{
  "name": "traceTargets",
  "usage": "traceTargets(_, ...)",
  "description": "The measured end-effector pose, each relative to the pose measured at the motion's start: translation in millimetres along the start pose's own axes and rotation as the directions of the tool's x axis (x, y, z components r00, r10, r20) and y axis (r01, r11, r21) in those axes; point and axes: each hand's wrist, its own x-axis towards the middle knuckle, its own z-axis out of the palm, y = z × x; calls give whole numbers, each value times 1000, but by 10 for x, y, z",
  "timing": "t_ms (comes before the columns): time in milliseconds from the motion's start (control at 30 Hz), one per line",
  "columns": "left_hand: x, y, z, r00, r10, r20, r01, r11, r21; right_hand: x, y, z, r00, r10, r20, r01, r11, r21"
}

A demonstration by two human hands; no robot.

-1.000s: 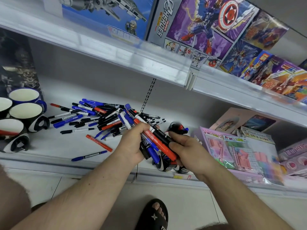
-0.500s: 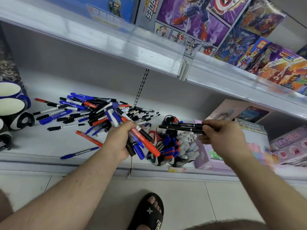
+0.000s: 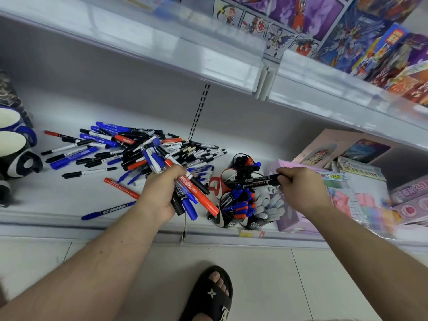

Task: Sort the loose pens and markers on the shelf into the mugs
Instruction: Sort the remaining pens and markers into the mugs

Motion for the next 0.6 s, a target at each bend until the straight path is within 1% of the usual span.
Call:
traceTargets(200, 92, 36, 114, 999, 30, -25, -31, 998, -50, 297, 98, 79, 991, -30, -127, 29, 1000, -9)
traceTargets(333, 189, 58, 130, 999, 21, -26, -23, 998, -61, 441, 112, 117, 991, -56, -117, 53, 998, -33)
traceTargets(600, 315, 42, 96, 999, 21, -44, -24, 997, -75, 377, 131, 109, 977, -202, -75, 194, 976, -96)
